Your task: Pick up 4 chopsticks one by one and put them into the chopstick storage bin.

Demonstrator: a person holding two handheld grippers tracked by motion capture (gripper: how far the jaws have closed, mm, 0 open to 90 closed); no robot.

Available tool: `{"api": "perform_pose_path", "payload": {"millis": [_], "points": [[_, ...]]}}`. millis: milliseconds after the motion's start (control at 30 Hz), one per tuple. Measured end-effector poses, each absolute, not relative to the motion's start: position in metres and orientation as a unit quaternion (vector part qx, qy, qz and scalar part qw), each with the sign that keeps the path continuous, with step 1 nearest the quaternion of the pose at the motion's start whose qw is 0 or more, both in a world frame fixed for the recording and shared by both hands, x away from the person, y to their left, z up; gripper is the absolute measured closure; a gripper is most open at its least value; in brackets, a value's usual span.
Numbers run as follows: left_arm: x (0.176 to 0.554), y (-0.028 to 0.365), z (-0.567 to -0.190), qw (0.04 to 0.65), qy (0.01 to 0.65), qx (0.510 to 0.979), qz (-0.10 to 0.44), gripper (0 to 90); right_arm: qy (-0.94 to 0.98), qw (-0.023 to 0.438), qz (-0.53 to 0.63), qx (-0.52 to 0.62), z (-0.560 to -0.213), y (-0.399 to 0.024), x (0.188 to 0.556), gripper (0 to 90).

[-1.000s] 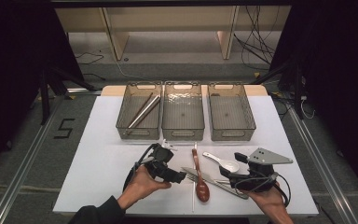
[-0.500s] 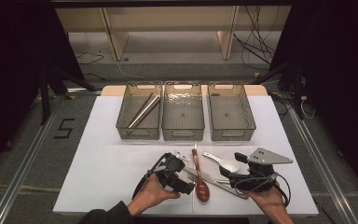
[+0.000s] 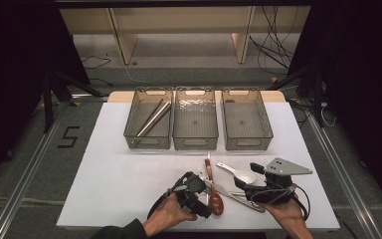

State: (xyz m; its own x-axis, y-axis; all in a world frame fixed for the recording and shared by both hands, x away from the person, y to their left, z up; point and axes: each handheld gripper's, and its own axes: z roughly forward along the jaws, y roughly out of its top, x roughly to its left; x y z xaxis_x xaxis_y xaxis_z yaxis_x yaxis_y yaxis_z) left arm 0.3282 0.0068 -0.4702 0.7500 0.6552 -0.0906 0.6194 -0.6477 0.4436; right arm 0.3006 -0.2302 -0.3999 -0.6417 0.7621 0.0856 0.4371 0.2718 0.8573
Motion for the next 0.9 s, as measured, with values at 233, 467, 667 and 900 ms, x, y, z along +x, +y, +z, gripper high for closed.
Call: {"api": "perform_pose_path", "payload": {"millis": [233, 467, 667, 900], "points": [[0.3281, 0.0050, -0.4727, 0.221, 0.351, 0.909, 0.040, 12.1, 0.778, 0.175, 0.464, 0.386, -0.4001, -0.2301, 0.3008, 27.2], [0.3265, 0.0029, -0.4734, 0.219, 0.348, 0.910, 0.040, 11.6, 0.778, 0.175, 0.464, 0.386, -0.4000, -0.2301, 0.3007, 27.3], [0.3252, 0.0013, -0.4737, 0.217, 0.346, 0.912, 0.042, 10.7, 0.778, 0.175, 0.464, 0.385, -0.4000, -0.2301, 0.3007, 27.3], [0.3242, 0.0005, -0.4742, 0.211, 0.342, 0.914, 0.047, 10.5, 0.778, 0.175, 0.464, 0.386, -0.3999, -0.2302, 0.3007, 27.2]]}}
